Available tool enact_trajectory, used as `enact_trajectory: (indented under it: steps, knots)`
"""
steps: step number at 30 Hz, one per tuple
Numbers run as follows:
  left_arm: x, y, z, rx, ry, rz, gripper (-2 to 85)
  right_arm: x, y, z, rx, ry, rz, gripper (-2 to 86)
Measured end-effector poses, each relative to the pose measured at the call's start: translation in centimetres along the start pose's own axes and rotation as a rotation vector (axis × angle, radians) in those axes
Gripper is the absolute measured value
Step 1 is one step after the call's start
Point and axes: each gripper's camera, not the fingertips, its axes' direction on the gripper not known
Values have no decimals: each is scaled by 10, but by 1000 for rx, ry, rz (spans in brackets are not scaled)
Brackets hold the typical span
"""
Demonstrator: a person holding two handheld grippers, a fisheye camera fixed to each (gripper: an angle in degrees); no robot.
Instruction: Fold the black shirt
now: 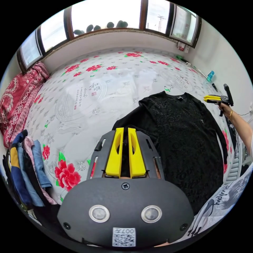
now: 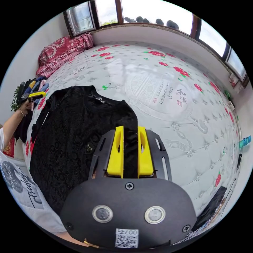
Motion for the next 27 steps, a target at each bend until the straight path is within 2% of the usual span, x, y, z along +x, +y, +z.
enact_trajectory:
  steps: [3, 5, 10, 15, 20, 27]
  knots:
    - [-11, -5, 34, -84, -52, -37, -6, 9, 11, 0, -18, -18, -4, 65]
    - [-23, -1, 35, -76, -30, -77, -8, 9, 30, -14, -6, -20, 2, 68]
    - [-26, 40, -16, 71, 73, -121, -9, -6, 131, -56, -66, 27, 116, 81]
    - [20, 116, -47, 1, 76, -163, -9, -45, 243, -68, -217, -68, 284, 86]
    - [56, 161, -47, -102, 166, -214, -9, -75, 262, -73, -203, -99, 321, 43]
    - [81, 151, -53, -118, 174, -133, -10, -81, 236, -107, -171, 71, 264, 12]
